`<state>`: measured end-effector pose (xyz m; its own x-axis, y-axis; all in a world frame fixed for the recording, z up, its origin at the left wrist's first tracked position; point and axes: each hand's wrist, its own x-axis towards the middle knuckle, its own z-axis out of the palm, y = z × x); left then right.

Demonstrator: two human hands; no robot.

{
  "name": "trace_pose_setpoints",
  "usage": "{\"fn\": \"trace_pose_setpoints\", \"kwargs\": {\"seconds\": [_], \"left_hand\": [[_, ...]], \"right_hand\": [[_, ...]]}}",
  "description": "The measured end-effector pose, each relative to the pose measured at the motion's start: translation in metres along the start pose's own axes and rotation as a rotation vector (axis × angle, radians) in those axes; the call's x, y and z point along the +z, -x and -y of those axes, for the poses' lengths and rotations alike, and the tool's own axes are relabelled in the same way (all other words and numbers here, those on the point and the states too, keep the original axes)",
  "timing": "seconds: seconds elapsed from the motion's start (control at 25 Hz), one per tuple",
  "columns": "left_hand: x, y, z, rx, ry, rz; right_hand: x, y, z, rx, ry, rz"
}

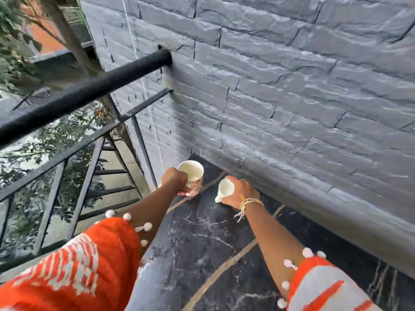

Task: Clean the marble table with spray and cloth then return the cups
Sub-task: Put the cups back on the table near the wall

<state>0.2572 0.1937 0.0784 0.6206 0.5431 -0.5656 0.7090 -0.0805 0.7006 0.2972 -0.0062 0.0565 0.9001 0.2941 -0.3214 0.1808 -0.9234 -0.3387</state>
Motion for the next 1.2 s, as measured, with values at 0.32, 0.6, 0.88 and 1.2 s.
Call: {"fn": "trace_pose_setpoints", "kwargs": {"seconds": [0.32,0.6,0.88,1.2], "left_hand": [[0.031,-0.04,-0.022,-0.053,-0.019,0.043],[0.044,-0.052,-0.02,-0.036,-0.019,0.046],[0.036,-0.057,-0.016,-0.016,-0.038,0.19],[0.034,-0.003,0.048,0.032,-0.205,0.166]], "right_hand": [[0.014,-0.04,-0.004,0.03,-0.001,-0.035],[0.021,-0.044,-0.013,0.006,-0.114,-0.043],[0.028,-0.042,-0.016,0.033,-0.298,-0.01],[0.059,0.032,-0.008,0.229,-0.167,0.129]]}}
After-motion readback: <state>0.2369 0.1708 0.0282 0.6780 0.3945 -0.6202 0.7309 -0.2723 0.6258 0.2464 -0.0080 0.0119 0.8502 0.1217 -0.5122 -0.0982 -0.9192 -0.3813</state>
